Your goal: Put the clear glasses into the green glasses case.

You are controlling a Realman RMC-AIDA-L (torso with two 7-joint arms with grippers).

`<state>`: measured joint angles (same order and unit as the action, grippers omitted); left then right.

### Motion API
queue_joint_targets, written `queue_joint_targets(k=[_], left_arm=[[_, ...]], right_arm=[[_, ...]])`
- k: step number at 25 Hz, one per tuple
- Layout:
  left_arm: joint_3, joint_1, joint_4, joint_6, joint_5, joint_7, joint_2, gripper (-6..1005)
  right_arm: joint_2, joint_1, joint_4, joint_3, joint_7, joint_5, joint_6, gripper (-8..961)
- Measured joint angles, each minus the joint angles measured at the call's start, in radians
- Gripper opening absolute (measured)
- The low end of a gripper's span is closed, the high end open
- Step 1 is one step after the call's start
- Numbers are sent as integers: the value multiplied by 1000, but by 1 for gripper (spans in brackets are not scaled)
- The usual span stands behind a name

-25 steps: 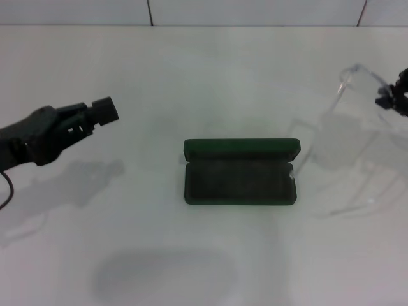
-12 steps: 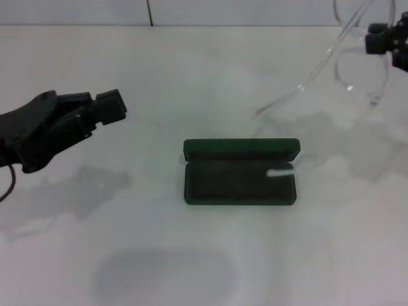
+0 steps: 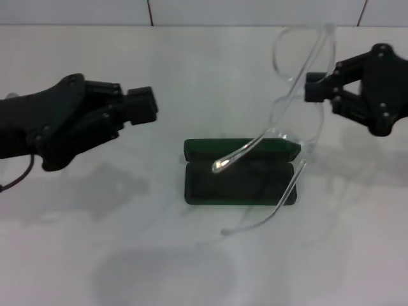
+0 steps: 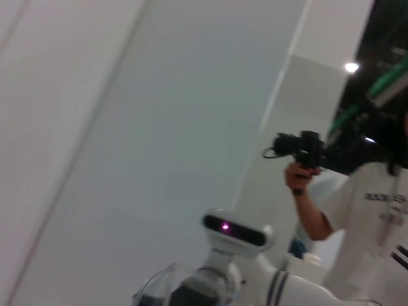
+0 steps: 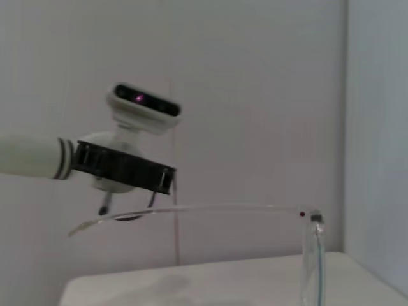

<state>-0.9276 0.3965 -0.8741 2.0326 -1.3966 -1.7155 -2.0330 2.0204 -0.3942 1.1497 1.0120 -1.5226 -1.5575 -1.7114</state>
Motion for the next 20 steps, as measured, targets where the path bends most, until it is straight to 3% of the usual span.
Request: queue_joint_targets(k=[10, 20], left_arm=[[-74, 59, -12, 0, 27, -2, 5, 56], [-118, 99, -10, -1, 27, -1, -12, 56]], right_arm=[[2, -87, -183, 28, 65, 21, 2, 65], [2, -166, -305, 73, 116, 25, 39, 65]])
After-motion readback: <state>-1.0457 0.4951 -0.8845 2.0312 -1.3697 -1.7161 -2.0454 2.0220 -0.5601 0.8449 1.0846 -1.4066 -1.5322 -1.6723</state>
